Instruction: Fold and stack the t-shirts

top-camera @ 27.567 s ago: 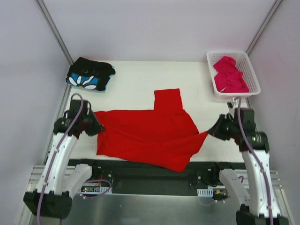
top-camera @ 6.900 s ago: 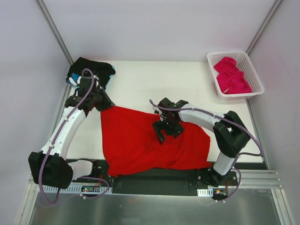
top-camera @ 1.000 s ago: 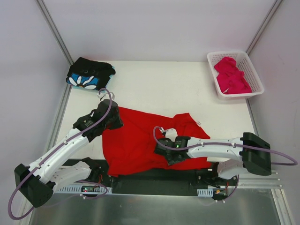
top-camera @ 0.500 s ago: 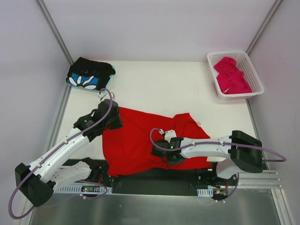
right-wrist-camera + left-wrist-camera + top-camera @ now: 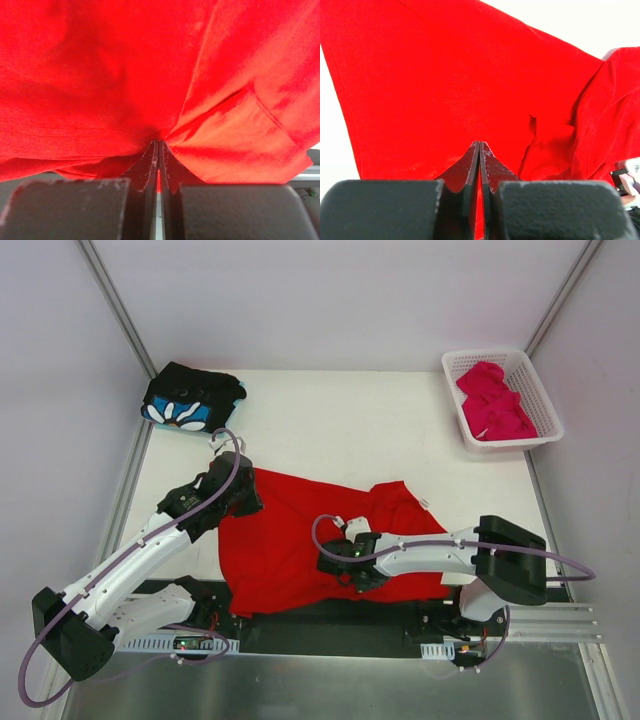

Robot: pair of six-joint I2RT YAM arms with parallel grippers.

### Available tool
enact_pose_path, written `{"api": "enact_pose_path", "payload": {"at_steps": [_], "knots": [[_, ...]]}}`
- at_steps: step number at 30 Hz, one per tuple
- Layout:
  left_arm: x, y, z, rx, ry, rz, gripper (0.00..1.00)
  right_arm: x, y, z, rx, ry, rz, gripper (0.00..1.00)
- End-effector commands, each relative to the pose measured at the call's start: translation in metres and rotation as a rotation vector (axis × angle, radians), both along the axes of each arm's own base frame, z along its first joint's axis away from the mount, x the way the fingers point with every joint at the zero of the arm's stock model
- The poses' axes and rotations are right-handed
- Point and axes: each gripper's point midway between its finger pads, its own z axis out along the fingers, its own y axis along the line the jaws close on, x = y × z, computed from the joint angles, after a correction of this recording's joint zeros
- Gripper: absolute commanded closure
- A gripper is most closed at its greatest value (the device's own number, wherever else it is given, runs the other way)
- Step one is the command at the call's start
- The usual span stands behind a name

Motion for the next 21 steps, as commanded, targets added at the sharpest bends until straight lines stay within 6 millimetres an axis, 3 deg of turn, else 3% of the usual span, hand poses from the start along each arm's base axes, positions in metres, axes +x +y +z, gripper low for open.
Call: {"api": "enact_pose_path", "payload": {"at_steps": [1, 10, 21], "knots": [[-0.001, -0.003, 0.007, -0.005, -0.025, -0.028, 0.99, 0.014, 0.017, 0.021, 0.002, -0.06, 0.047, 0.99], [-0.003, -0.003, 0.007, -0.008, -0.021, -0.032, 0.99, 0.029, 0.037, 0.061, -0.008, -0.106, 0.13, 0.99], [-0.001, -0.002, 0.015, -0.01, -0.044, -0.035, 0.98, 0.029, 0.049, 0.067, -0.02, -0.085, 0.183, 0.99]]}}
